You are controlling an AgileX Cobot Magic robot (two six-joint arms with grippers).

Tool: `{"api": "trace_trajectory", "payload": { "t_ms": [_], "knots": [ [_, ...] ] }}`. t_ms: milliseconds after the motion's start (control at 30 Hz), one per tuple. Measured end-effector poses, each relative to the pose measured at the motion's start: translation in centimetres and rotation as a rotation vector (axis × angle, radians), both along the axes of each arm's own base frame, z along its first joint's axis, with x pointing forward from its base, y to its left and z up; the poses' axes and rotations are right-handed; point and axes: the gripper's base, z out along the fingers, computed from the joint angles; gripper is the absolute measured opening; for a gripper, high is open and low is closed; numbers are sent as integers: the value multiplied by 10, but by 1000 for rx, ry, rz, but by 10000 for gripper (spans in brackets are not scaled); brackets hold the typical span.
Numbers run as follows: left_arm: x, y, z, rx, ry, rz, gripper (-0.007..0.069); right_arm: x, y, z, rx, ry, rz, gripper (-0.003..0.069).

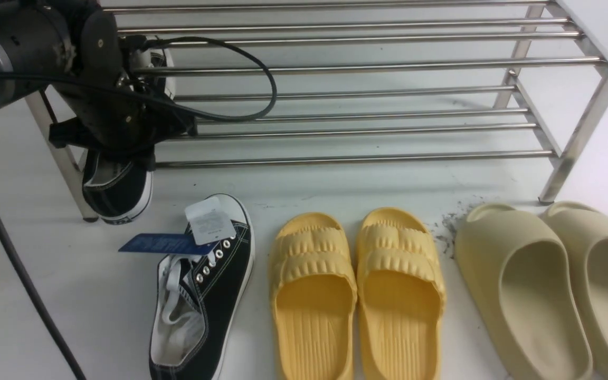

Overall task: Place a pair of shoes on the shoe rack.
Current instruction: Use the left arm to put a shoe into the shoe rack

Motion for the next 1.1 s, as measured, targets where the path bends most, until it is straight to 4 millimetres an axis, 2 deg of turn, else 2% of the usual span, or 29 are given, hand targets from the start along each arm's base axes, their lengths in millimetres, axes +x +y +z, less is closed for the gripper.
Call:
{"api": "trace_trajectory", "payload": {
  "t_ms": [433,833,1100],
  "knots": [
    [9,-2,-4,-1,-55,-13,-2,0,0,0,0,0,0,239],
    [8,-1,-5,3,-50,-13,-2,0,0,0,0,0,0,239],
    [-4,1,11,0,-47,-5,-2,0,0,0,0,0,0,239]
  ]
}}
